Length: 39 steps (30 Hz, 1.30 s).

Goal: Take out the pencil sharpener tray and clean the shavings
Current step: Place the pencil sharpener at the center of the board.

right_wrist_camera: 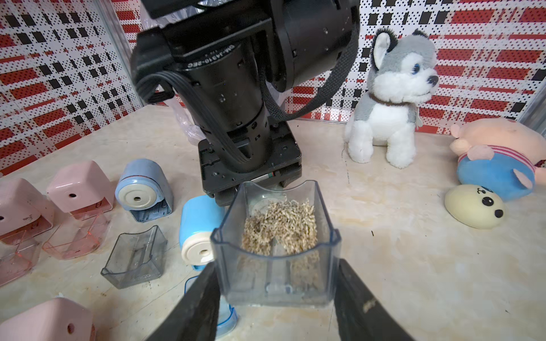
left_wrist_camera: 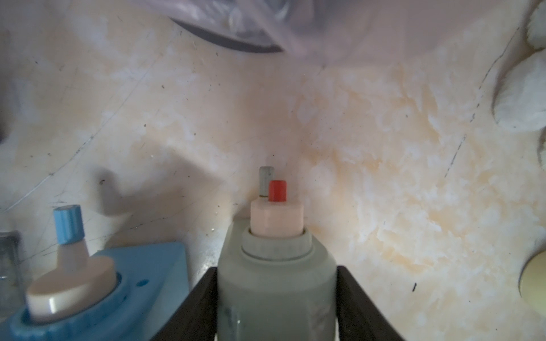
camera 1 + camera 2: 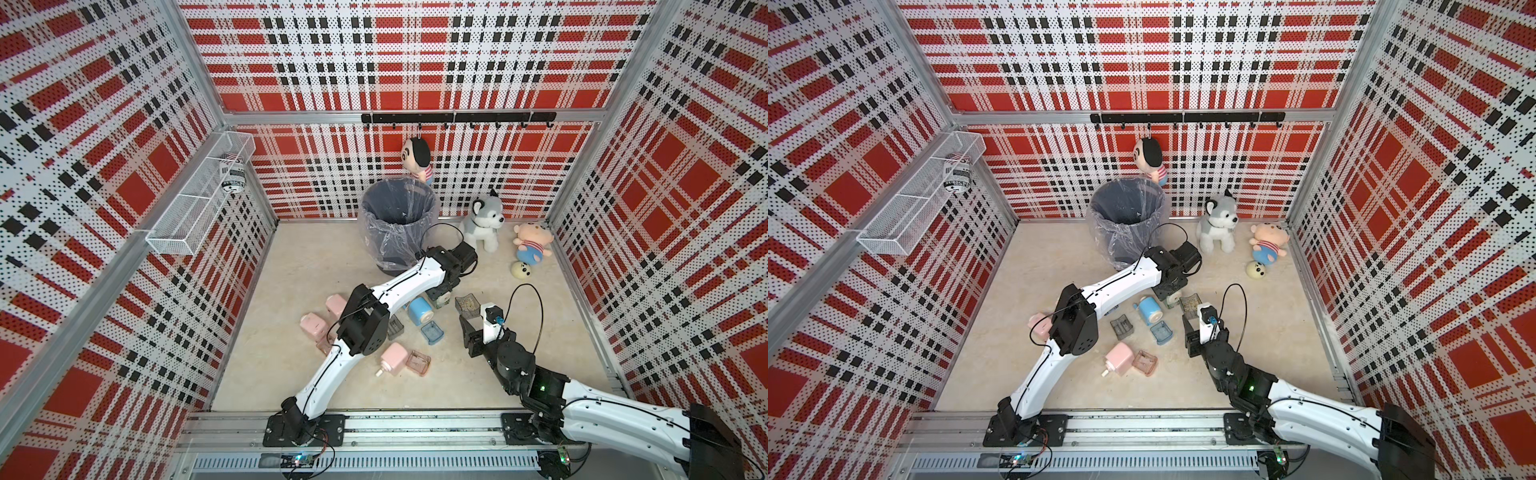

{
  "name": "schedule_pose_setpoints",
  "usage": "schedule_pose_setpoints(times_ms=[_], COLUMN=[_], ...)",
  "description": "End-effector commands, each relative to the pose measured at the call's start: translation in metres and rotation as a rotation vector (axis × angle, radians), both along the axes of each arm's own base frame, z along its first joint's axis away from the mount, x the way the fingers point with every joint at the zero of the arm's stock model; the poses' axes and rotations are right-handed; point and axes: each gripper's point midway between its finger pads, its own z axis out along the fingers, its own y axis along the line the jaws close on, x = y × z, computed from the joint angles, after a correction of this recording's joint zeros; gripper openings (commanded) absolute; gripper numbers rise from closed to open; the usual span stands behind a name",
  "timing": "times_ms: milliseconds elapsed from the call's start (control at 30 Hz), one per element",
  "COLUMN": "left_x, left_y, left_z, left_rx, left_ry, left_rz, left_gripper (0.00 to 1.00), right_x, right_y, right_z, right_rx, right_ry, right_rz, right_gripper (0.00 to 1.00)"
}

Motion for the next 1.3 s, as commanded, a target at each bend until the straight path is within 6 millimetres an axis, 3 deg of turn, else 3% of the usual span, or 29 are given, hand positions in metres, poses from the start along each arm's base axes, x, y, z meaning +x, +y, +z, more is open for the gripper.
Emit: schedule_pose_setpoints(times_ms=[0, 233, 400, 633, 733, 833, 1133, 1267], left_x=[-0.001, -0.004, -0.005, -0.006, -0.007, -0.005, -0.003, -0.004], left_y=[-0.003, -0.016, -0.019, -0.019, -0.021, -0.021, 0.004, 0.029], left_z=[0.0, 0.009, 0.017, 0.01, 0.016, 0.031, 0.115, 0.159], left_rx=[0.01, -0.032, -0.044, -0.036, -0.042, -0.055, -0.072, -0.085], left_ry=[-0.003, -0.008, -0.019, -0.006, -0.019, -0.053, -0.238, -0.348], left_rz=[-0.001, -0.027, -0.034, -0.04, -0.043, -0.046, -0.015, 0.015], left_gripper=[0.39, 0.59, 0.68, 0.68, 0.68, 0.7, 1.0, 0.98], right_x=[0.0, 0.001, 0.001, 0.001, 0.0, 0.0, -0.001, -0.001], right_y=[-0.001, 0.001, -0.001, -0.002, -0.003, -0.003, 0.007, 0.016], right_z=[0.0, 0.001, 0.002, 0.001, 0.001, 0.0, 0.003, 0.004], right_rx=[0.021, 0.025, 0.029, 0.033, 0.035, 0.035, 0.044, 0.051], right_ry=[-0.005, -0.004, -0.004, 0.001, 0.0, 0.005, 0.019, 0.034], right_rz=[-0.004, 0.002, -0.002, -0.004, -0.004, -0.003, 0.039, 0.071], right_gripper=[0.49, 0.49, 0.48, 0.48, 0.48, 0.48, 0.46, 0.46])
